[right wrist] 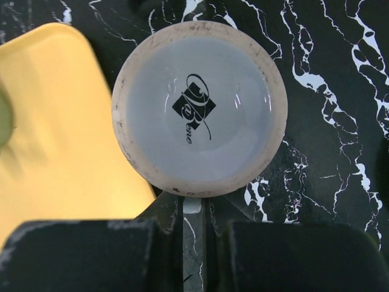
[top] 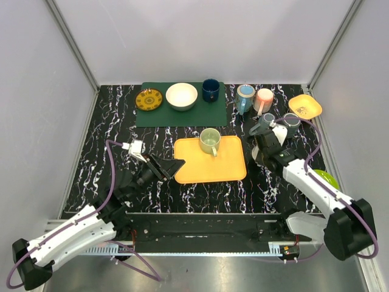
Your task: Turn the mug right side up
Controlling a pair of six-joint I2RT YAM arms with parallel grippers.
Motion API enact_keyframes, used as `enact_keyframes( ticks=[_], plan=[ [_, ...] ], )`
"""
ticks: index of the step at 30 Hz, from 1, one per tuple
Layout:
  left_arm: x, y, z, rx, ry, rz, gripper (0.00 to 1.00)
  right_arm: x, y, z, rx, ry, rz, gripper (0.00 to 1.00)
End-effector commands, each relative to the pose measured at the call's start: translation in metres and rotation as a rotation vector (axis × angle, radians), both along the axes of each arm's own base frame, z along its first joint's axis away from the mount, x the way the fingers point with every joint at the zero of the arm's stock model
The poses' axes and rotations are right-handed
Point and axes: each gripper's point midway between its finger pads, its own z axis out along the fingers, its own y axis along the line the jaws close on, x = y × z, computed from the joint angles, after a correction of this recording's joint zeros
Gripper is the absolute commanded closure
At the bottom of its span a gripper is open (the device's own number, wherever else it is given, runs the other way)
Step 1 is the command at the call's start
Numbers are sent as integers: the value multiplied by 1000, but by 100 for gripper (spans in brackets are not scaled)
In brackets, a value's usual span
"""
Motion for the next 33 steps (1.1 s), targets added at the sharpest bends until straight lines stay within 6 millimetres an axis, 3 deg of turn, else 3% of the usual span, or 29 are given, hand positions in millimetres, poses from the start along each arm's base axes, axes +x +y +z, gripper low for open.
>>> enact_keyframes(
  ticks=[1, 5, 15, 17, 18, 19, 22, 23, 25, 26, 27, 29, 30, 32, 33],
  plan=[
    [7, 7, 13, 11, -33, 48, 43, 32, -8, 11, -9, -111, -79, 100],
    [8, 7, 5, 14, -14, 50, 43, 37, -7, -13, 12, -55, -92, 100],
    [9, 3, -9, 36, 18, 47, 43, 46, 0, -42, 15, 43, -81, 98],
    [11, 2, -14, 56, 26, 48, 40, 45, 0, -42, 19, 53, -80, 84],
    [11, 1, -14, 62, 25, 47, 38, 41, 1, -41, 24, 63, -76, 69],
    [13, 2, -16, 75, 28, 52, 36, 40, 1, -39, 31, 60, -77, 63],
    [19, 2, -21, 147, 39, 71, 31, 34, 1, -19, 60, 18, -76, 41],
    [22, 2, -33, 205, 58, 77, 28, 33, 2, -4, 81, -21, -71, 36],
    [28, 1, -27, 247, 51, 93, 27, 24, 3, 8, 101, -24, -56, 32],
    [32, 0, -41, 320, 71, 93, 25, 23, 4, 30, 130, -76, -48, 32],
    [37, -2, -33, 336, 62, 99, 24, 16, 10, 37, 155, -77, -26, 31],
    [47, -5, -50, 457, 85, 107, 23, 8, 19, 71, 238, -169, 23, 31],
    [55, -7, -40, 469, 76, 129, 22, 4, 33, 83, 312, -194, 77, 31],
    [67, -14, -63, 588, 121, 126, 22, -7, 44, 108, 398, -269, 140, 31],
    [76, -22, -50, 589, 112, 135, 22, -10, 51, 115, 439, -287, 167, 31]
  ],
)
